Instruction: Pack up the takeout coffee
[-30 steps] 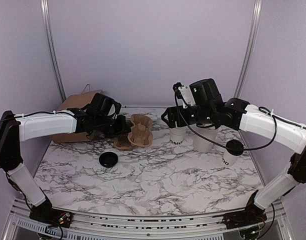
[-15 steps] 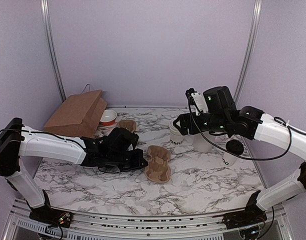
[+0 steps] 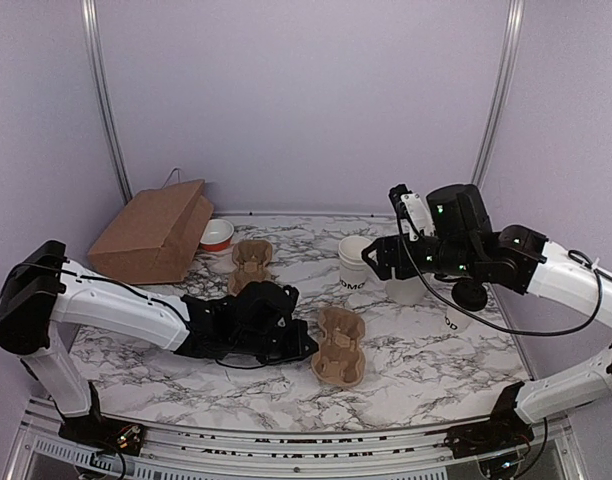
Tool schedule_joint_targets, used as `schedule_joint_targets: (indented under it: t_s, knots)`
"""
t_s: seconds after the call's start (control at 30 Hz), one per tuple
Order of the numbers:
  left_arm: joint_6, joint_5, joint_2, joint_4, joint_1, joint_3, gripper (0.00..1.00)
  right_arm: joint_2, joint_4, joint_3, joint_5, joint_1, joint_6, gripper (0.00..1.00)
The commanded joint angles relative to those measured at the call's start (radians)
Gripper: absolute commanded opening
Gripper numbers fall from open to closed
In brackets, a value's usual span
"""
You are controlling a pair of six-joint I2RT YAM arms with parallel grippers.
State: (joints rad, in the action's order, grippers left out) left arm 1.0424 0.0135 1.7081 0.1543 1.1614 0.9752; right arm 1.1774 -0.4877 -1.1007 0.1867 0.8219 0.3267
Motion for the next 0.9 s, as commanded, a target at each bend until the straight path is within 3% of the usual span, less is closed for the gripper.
schedule_joint_targets:
  t_s: [0.0,0.3,0.6,0.87]
  knots:
    - [0.017,0.019,0.043,0.035,0.022,0.041,0.00,-0.029,-0.010,0.019,0.017,0.001,0.012,0.86]
    - [0.024,0.002,0.103,0.034,0.051,0.097,0.00,-0.059,-0.008,0.050,0.023,0.001,0.020,0.86]
    - [0.019,0.031,0.103,0.026,0.074,0.101,0.35,-0.058,-0.015,0.048,0.030,0.001,0.018,0.86]
    - [-0.106,0.131,-0.020,-0.176,0.041,0.114,0.46,-0.033,-0.014,0.013,0.036,-0.001,0.021,0.86]
